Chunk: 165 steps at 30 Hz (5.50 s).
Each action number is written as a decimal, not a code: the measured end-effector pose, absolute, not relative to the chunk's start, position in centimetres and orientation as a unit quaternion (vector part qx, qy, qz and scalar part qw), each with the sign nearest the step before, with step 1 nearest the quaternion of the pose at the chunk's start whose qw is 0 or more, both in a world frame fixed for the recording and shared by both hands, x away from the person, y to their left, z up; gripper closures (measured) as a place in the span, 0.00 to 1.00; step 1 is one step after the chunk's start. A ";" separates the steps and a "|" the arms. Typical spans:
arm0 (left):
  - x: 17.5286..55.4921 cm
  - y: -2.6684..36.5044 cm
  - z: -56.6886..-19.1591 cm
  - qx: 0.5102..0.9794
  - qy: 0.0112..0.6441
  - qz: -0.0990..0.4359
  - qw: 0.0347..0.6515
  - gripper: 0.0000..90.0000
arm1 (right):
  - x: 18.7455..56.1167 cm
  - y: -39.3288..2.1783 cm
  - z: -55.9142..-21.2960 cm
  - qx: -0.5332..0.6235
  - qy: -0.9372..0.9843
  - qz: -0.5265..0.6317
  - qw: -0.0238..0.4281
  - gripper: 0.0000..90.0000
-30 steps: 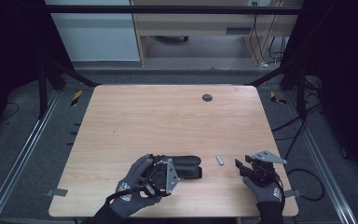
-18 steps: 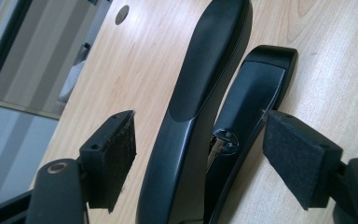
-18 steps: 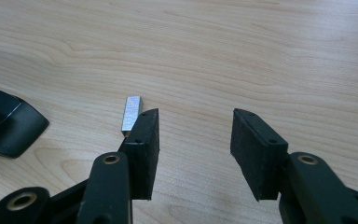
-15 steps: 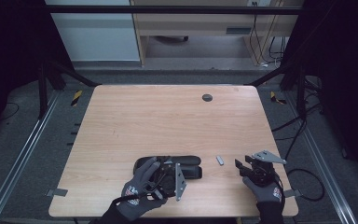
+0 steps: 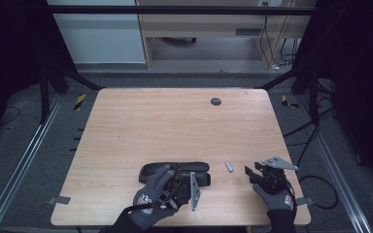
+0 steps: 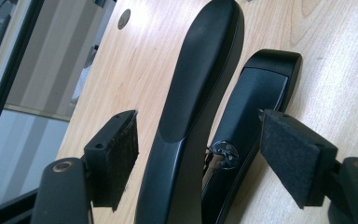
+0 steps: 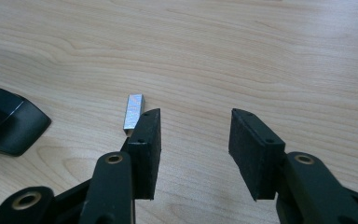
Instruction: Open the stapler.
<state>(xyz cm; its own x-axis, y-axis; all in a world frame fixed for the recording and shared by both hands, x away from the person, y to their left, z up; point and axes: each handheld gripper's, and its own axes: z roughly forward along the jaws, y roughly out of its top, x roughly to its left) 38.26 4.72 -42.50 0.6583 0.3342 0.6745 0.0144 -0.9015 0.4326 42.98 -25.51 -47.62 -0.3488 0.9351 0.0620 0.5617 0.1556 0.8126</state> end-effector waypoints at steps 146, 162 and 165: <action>40.5 3.2 -43.3 0.856 0.092 0.484 0.158 0.64 | 43.0 -12.7 -49.8 0.439 0.781 0.425 0.125 1.00; 40.2 4.7 -41.5 0.846 0.123 0.483 0.186 0.66 | 42.9 -12.7 -49.7 0.442 0.780 0.427 0.119 1.00; 40.2 4.9 -41.3 0.845 0.127 0.483 0.190 0.66 | 42.9 -12.7 -49.7 0.442 0.780 0.427 0.119 1.00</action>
<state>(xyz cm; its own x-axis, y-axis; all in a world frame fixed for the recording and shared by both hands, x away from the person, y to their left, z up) 40.23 4.89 -41.27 0.5017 0.3973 0.7684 0.0305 -0.8958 0.4433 42.94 -12.74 -49.74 -0.5813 0.7909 0.1912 0.5877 0.2456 0.7709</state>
